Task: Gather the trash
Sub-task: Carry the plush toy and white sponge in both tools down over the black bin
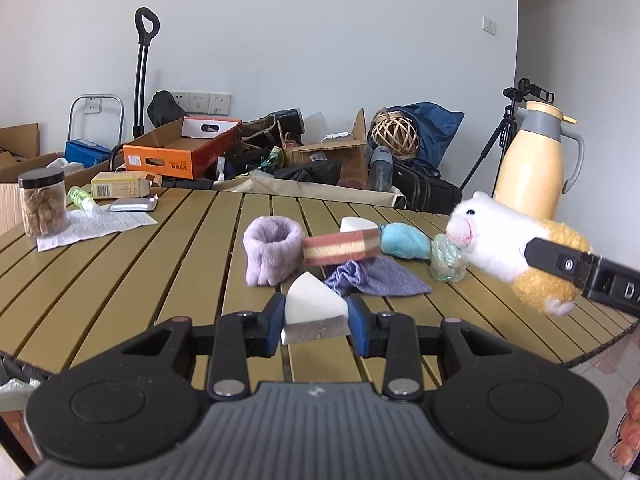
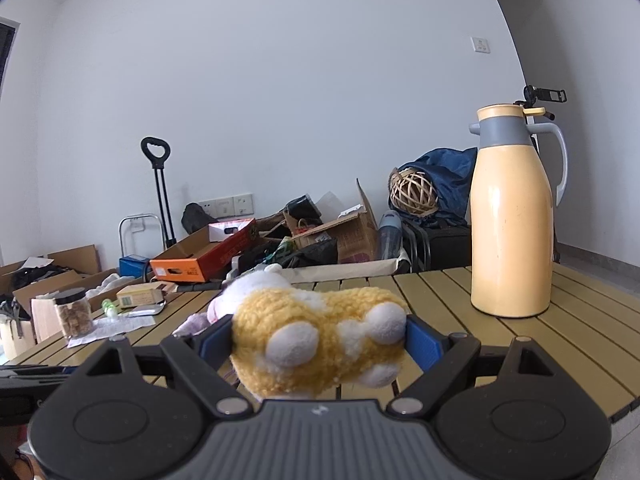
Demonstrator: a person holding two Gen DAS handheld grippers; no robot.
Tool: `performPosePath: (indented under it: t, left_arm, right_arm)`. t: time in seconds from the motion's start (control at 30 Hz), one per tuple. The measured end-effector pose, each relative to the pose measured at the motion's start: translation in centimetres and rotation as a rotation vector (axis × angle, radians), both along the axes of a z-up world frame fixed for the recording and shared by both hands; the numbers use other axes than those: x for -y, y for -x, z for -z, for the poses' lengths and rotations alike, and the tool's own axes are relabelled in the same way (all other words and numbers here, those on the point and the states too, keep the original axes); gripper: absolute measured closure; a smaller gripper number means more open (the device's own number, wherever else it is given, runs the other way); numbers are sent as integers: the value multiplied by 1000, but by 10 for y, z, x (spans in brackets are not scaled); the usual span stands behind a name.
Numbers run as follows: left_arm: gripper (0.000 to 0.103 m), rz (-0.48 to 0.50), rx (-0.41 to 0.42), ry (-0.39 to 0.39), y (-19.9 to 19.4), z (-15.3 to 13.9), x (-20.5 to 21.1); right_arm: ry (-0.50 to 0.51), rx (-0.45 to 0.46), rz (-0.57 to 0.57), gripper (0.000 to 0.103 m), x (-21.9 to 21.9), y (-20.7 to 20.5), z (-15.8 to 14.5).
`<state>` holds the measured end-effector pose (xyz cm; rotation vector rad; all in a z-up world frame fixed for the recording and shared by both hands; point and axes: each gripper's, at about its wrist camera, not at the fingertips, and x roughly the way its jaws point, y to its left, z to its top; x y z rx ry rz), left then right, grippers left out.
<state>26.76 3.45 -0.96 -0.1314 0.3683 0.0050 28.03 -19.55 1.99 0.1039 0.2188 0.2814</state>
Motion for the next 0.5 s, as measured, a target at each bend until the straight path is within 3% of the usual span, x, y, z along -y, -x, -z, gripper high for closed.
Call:
performPosePath:
  t: [0.5]
  left_arm:
    - [68,50,-35,20,48,18,4]
  right_arm:
    - [-31,-35,11,15,17,75,22]
